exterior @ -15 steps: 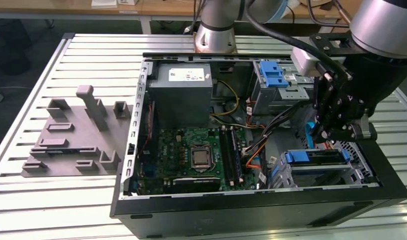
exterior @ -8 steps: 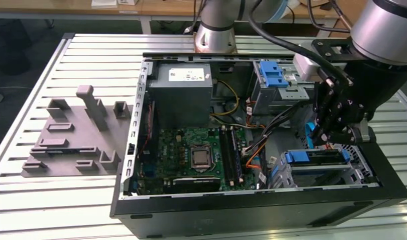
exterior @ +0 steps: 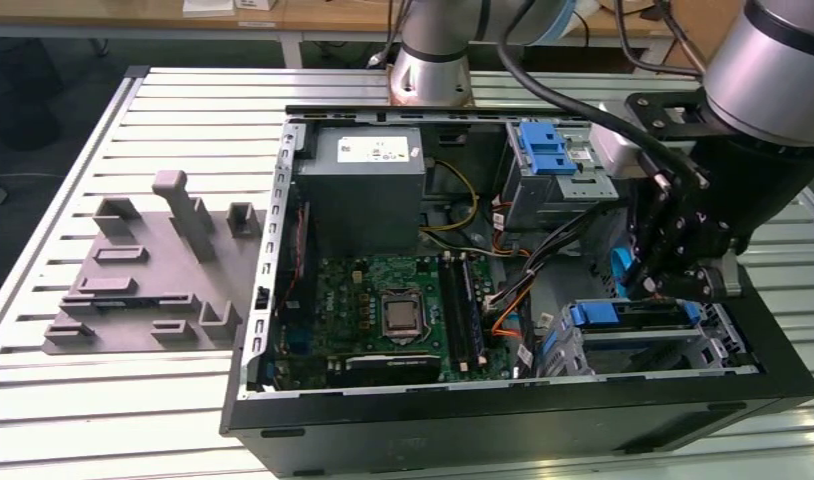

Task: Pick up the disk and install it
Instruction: 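Insert the second disk wire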

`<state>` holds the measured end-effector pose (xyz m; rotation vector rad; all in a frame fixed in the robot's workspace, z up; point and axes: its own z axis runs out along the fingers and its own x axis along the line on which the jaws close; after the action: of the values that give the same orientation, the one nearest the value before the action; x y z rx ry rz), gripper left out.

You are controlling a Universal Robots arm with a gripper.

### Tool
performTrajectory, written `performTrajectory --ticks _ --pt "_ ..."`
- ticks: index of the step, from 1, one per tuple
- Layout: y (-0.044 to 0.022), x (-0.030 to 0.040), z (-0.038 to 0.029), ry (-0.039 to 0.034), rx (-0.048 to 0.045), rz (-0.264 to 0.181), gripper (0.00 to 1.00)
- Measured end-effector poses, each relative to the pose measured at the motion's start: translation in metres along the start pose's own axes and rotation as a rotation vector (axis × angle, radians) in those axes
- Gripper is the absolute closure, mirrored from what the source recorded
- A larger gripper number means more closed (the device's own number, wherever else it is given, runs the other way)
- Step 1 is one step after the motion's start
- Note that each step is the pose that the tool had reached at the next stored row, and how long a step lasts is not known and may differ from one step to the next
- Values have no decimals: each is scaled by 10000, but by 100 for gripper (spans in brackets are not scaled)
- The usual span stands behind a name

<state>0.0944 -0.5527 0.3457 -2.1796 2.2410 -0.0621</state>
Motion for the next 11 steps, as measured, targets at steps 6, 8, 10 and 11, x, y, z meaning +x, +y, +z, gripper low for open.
performTrajectory --ticks 6,8,10,11 --pt "-47 18 39 -12 -64 6 84" --pt "-49 35 50 -21 -71 18 84" --pt "-50 40 62 -32 -75 28 84" --pt "-51 40 66 -33 -77 33 84"
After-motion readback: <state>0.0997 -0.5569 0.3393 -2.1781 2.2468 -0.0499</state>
